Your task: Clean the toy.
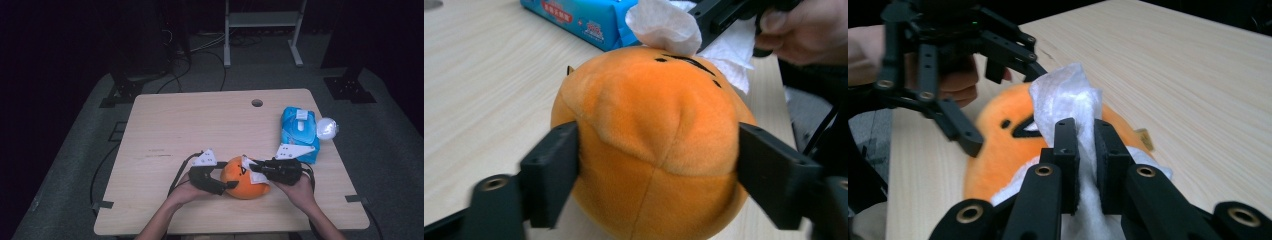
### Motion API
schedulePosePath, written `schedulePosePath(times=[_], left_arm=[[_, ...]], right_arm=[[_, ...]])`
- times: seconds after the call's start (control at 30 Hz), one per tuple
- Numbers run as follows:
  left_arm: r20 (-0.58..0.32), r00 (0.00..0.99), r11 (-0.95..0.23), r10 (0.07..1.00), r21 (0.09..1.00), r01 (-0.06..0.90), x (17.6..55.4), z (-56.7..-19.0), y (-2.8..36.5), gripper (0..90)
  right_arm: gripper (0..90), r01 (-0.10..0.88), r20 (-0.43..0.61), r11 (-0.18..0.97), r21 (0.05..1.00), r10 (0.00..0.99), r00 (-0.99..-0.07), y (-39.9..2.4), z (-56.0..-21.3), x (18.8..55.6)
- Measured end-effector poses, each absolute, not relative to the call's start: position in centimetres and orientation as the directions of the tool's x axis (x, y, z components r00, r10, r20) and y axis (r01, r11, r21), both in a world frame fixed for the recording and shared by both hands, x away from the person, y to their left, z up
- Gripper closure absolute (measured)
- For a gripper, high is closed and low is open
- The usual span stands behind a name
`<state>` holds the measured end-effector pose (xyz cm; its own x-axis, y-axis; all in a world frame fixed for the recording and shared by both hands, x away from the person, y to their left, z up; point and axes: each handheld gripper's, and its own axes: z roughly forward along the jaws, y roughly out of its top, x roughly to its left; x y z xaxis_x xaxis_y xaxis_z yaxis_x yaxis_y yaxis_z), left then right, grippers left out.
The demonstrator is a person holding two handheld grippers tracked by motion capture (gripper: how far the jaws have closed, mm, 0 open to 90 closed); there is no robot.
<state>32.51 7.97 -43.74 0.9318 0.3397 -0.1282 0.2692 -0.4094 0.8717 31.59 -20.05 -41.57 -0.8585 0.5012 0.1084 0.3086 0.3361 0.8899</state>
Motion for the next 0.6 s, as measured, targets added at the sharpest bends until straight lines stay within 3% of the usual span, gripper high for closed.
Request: schedulePosePath(times=[0.2, 0.37, 0.47, 0.53, 0.6], left_arm=[[0.036, 0.964, -0.471, 0.263, 0.877, 0.096, 31.1, -42.9, 6.8, 33.3], [0.064, 0.967, -0.479, 0.245, 0.876, 0.064, 30.8, -42.9, 6.6, 33.3], [-0.010, 0.957, -0.449, 0.289, 0.882, 0.144, 31.4, -43.1, 6.8, 22.8], [-0.105, 0.940, -0.405, 0.324, 0.883, 0.238, 32.0, -43.3, 7.1, 14.5], [-0.201, 0.918, -0.374, 0.341, 0.867, 0.329, 32.5, -43.7, 7.3, 12.4]], right_arm=[[81.3, 0.215, 0.065, 0.343, 0.915, 0.398, -0.915, -17.7, -40.3, 29.8], [81.4, 0.204, 0.036, 0.357, 0.911, 0.425, -0.905, -17.7, -39.8, 30.0], [81.4, 0.227, 0.033, 0.371, 0.900, 0.463, -0.886, -18.6, -40.3, 30.6], [81.4, 0.257, 0.056, 0.367, 0.894, 0.478, -0.877, -19.2, -40.7, 31.1], [81.4, 0.281, 0.090, 0.343, 0.896, 0.479, -0.873, -19.6, -41.0, 31.2]])
